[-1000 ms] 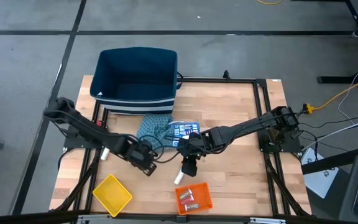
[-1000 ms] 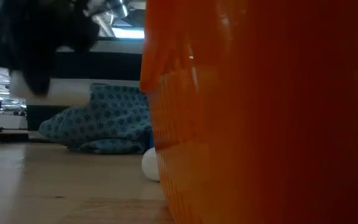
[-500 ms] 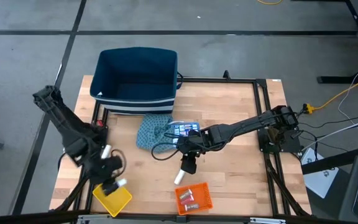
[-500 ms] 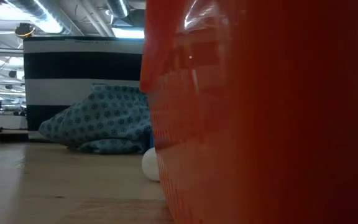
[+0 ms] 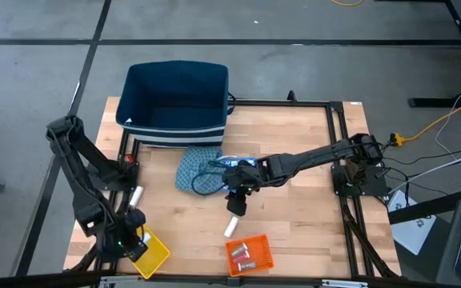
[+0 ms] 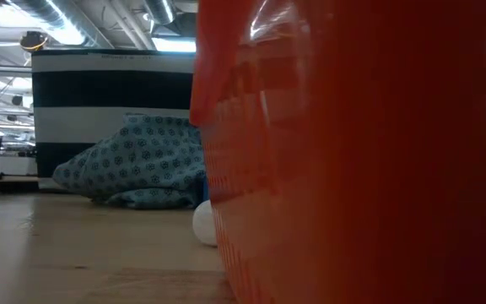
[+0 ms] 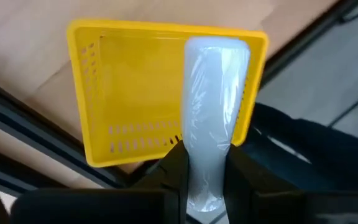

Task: Pick & Place Medicine items
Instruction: Put the middle white rolled gauze into the yellow bin, then put the left white rolled gauze into the yellow bin

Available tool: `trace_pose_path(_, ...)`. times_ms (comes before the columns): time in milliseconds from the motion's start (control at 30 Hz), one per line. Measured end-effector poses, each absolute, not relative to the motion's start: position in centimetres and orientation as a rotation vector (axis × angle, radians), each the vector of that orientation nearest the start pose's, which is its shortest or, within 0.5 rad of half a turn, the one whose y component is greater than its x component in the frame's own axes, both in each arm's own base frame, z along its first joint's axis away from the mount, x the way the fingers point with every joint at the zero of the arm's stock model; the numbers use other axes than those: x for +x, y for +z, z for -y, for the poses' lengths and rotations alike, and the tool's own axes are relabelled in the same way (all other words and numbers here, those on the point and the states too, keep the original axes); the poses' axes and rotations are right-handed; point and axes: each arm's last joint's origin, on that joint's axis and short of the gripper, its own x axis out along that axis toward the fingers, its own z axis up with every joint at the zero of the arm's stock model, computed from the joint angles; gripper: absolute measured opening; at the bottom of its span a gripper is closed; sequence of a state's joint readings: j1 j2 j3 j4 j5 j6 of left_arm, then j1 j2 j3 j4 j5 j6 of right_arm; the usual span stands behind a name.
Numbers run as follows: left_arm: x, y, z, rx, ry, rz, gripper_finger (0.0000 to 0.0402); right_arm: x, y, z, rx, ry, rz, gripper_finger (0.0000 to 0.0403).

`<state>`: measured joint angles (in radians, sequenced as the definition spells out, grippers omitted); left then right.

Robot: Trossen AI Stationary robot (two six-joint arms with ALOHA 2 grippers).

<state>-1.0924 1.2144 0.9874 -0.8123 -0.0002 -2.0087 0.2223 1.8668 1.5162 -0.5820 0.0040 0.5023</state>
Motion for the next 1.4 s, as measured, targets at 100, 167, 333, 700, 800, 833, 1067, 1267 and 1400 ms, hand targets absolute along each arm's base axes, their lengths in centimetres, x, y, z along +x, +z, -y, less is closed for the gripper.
trace_pose_path(100, 10.8, 26.4, 21.0, -1.123, 0.308, -1.398, 0.0061, 39.7, 25.1, -8.6, 0.357, -0.037, -0.947, 0.0176)
trace_pose_path(167, 10.8, 25.9, 21.5, -1.113, 0.324, -1.405, 0.0061, 39.7, 25.1, -8.5, 0.356, -0.039, -0.946, 0.0176)
trace_pose_path(333, 10.8, 24.9, 22.5, -1.116, 0.373, -1.405, 0.0062, 39.7, 25.1, -8.5, 0.356, -0.039, -0.946, 0.0176)
trace_pose_path(700, 10.4, 24.5, 23.0, -1.136, 0.405, -1.403, 0.0161, 39.7, 25.1, -8.5, 0.356, -0.038, -0.947, 0.0176)
trace_pose_path(800, 10.4, 24.6, 23.1, -1.151, 0.397, -1.418, 0.0188, 39.7, 25.1, -8.5, 0.356, -0.038, -0.947, 0.0176)
trace_pose_path(833, 10.3, 24.7, 23.0, -1.157, 0.393, -1.423, 0.0195, 39.7, 25.1, -8.5, 0.356, -0.038, -0.947, 0.0176)
trace_pose_path(1067, 9.8, 26.2, 21.6, -1.205, 0.389, -1.369, 0.0208, 39.7, 25.1, -8.5, 0.356, -0.039, -0.946, 0.0176)
trace_pose_path(1267, 9.4, 27.9, 18.0, -1.193, 0.455, -1.244, 0.0198, 39.7, 25.1, -8.3, 0.361, -0.041, -0.946, 0.0176)
trace_pose_path(1400, 9.2, 28.5, 15.2, -1.147, 0.547, -1.214, 0.0199, 39.7, 25.1, -8.2, 0.377, -0.05, -0.946, 0.0176)
